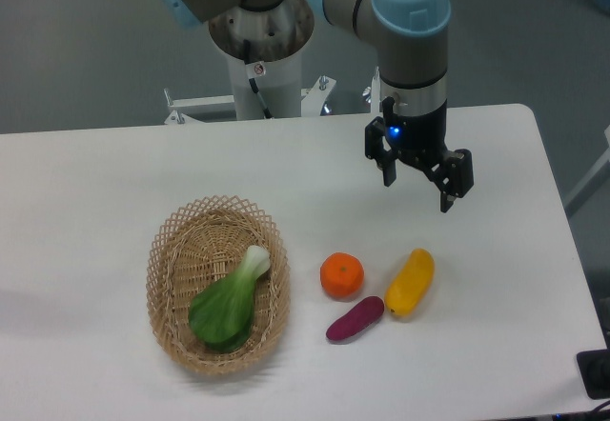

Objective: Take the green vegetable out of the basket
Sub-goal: 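Move the open gripper over the bok choy in the wicker basket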

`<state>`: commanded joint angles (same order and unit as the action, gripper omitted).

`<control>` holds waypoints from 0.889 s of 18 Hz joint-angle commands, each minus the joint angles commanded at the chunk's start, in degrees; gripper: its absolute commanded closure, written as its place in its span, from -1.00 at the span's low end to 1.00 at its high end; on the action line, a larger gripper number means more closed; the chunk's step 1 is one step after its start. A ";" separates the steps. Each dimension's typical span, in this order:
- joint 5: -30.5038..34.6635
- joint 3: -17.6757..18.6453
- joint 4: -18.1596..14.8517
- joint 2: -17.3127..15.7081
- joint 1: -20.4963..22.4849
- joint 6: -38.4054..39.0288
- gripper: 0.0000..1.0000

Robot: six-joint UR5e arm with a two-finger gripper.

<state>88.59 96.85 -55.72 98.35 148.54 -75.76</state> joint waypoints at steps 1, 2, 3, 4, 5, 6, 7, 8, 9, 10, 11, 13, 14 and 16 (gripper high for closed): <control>0.09 0.09 0.09 0.00 -0.09 -0.09 -1.00; 0.00 0.09 0.09 0.00 -0.26 0.00 -1.00; 0.00 -0.09 0.17 0.00 -0.35 0.00 -1.00; 0.00 0.00 0.18 -0.17 -0.44 0.09 -1.00; 0.09 0.17 0.18 -0.70 -0.53 0.17 -1.00; 0.00 0.52 0.18 -1.23 -0.61 0.61 -1.00; -0.09 0.62 0.26 -1.49 -0.70 1.66 -1.00; -0.70 0.62 0.35 -1.49 -1.23 2.45 -1.00; -2.18 0.70 0.35 -1.32 -2.01 2.81 -1.00; -3.76 0.79 0.26 -1.49 -2.28 4.20 -1.00; -4.39 1.49 0.61 -1.67 -2.81 10.22 -1.00; -4.31 1.50 0.62 -1.58 -5.44 15.27 -1.00; -4.31 1.67 0.62 -1.41 -6.67 17.21 -1.00; -4.39 2.20 0.62 -1.14 -9.04 19.85 -1.00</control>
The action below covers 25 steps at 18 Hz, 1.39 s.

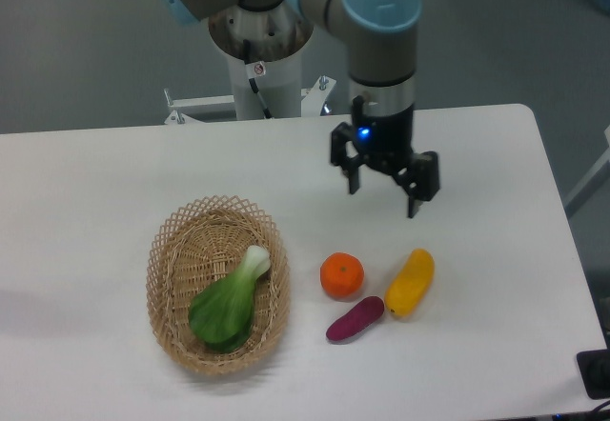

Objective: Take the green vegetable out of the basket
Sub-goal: 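Move the open gripper over the bok choy in the wicker basket, then lower the gripper onto the bok choy stem and close on it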

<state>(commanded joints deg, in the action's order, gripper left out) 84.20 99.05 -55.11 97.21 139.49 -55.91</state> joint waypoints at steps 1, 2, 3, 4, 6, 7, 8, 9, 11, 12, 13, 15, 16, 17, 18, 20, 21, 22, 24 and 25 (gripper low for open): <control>-0.09 0.00 0.52 0.17 -1.32 1.06 -1.00; -0.18 0.09 1.57 0.35 -2.72 2.37 -1.00; -0.18 0.09 2.19 0.44 -4.30 3.78 -1.00; -0.35 0.09 2.37 0.61 -5.54 5.10 -1.00; -0.27 0.09 2.37 1.93 -7.47 6.95 -1.00; 0.61 -0.26 1.76 2.80 -7.92 7.65 -1.00; 1.92 0.00 1.84 3.34 -8.53 8.18 -1.00; 3.24 -0.17 1.85 3.69 -9.41 9.06 -1.00; 2.55 -0.17 2.28 4.13 -11.60 11.86 -1.00; 2.63 0.09 2.37 4.13 -11.87 13.10 -1.00; 2.98 0.61 2.37 4.31 -11.96 13.72 -1.00; 2.29 1.14 2.46 4.57 -12.14 14.16 -1.00; 2.46 1.58 2.37 4.92 -12.23 14.86 -1.00; 2.55 1.93 2.63 5.44 -12.32 16.17 -1.00; 2.55 2.63 3.07 6.32 -12.58 17.49 -1.00; 2.64 3.08 5.61 8.08 -13.98 17.86 -1.00; 2.64 3.69 6.93 8.70 -14.33 17.68 -1.00; 2.55 4.04 7.38 9.05 -14.42 17.59 -1.00; 2.72 4.57 7.38 10.36 -14.60 17.50 -1.00; 2.72 4.92 7.47 10.98 -14.60 17.59 -1.00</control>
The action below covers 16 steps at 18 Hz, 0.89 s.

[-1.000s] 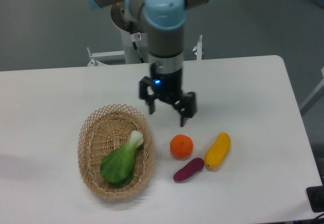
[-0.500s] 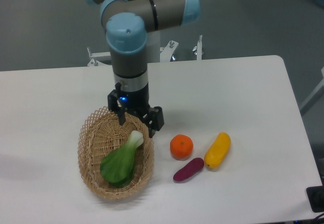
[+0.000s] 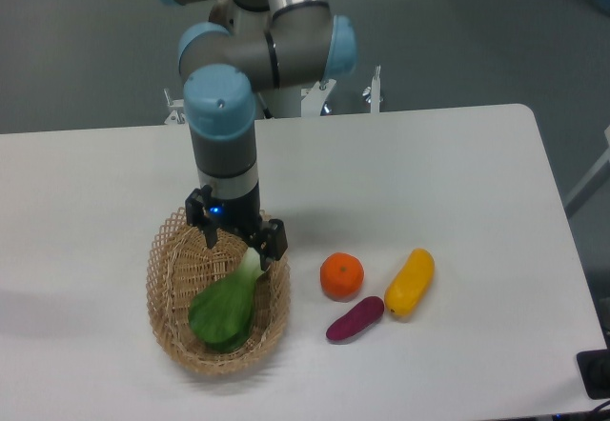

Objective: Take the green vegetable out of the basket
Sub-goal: 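Lower the gripper onto the bok choy stem and close on it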

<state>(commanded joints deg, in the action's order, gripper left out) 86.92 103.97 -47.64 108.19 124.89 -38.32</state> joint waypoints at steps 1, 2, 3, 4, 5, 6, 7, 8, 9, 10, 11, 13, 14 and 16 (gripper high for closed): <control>0.00 0.00 0.00 0.62 -0.09 -0.09 -1.00; 0.00 0.00 0.00 0.80 -0.17 0.00 -1.00; 0.00 0.00 0.00 1.15 -0.18 0.00 -1.00; 0.17 0.09 0.00 1.41 -0.18 0.09 -1.00; 0.52 0.18 0.00 2.02 -0.18 0.00 -1.00; 0.88 0.18 0.09 2.55 -0.18 -0.09 -1.00; 1.05 0.18 0.09 3.16 -0.18 -0.09 -1.00; 1.05 0.18 0.44 4.04 -0.18 0.00 -1.00; 1.14 0.18 0.96 4.48 -0.18 0.00 -1.00; 1.14 0.27 1.14 4.49 -0.18 0.00 -1.00; 1.14 0.35 1.14 4.49 -0.18 0.00 -1.00; 1.23 0.70 1.23 4.66 -0.18 0.09 -1.00; 1.23 0.79 1.23 4.93 -0.18 0.00 -1.00; 1.23 0.71 1.32 5.19 -0.18 0.09 -1.00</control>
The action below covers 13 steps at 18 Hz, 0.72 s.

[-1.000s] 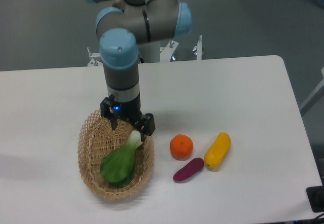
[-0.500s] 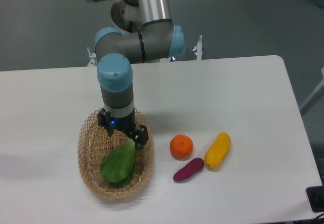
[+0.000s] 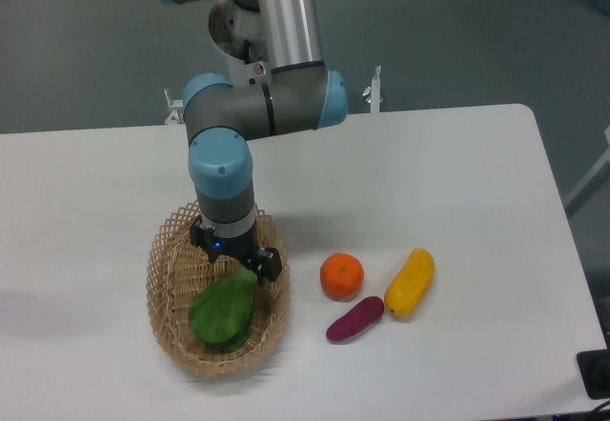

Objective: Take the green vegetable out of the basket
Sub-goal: 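Lower the gripper onto the bok choy stem and close on it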

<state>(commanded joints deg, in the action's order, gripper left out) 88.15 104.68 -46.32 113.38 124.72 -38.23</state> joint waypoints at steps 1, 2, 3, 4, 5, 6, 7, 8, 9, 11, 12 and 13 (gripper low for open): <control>0.00 0.00 0.00 0.26 0.00 -0.09 -1.00; 0.44 0.09 0.00 0.44 0.00 0.00 -1.00; 1.05 0.09 0.09 0.62 0.00 0.00 -1.00; 1.14 0.00 0.17 0.88 -0.09 0.09 -1.00; 1.23 0.00 0.18 1.06 -0.09 0.00 -1.00; 1.23 0.00 0.18 1.06 -0.09 0.09 -1.00; 1.23 0.00 0.09 1.06 -0.09 0.00 -1.00; 1.23 0.00 0.09 1.14 -0.17 0.09 -1.00; 1.23 0.00 0.17 1.32 -0.18 0.09 -1.00; 1.23 0.00 0.18 1.50 -0.18 0.00 -1.00; 1.23 0.00 0.18 1.50 -0.18 0.00 -1.00; 1.23 0.00 0.18 1.50 -0.18 0.00 -1.00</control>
<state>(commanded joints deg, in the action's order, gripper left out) 89.38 104.68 -46.14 114.87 124.54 -38.23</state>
